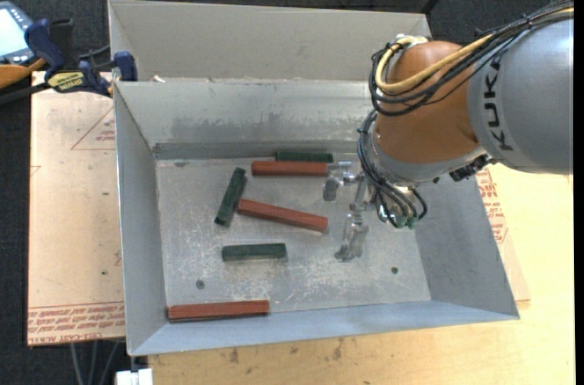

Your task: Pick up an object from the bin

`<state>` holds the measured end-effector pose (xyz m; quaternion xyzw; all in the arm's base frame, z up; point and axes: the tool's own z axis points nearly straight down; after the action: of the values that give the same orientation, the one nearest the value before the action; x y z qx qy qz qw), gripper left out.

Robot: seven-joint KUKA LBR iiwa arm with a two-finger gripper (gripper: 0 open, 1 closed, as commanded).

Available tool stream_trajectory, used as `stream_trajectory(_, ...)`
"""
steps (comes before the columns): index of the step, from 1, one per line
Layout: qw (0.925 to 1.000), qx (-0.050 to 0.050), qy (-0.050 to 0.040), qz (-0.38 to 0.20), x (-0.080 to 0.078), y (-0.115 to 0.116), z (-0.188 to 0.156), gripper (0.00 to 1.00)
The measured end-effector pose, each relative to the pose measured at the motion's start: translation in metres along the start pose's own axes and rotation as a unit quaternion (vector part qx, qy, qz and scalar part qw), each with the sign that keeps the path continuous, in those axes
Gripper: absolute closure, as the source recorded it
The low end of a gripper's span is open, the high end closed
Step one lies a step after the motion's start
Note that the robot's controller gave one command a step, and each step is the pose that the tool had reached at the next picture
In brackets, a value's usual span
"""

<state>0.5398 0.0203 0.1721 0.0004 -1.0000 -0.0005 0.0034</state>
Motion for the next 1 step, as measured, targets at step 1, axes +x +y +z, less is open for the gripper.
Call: stream_trajectory(1, 1.0000, -0.001, -0.0017, 0.000, -0.0429, 0.0257, 0.0997, 0.00)
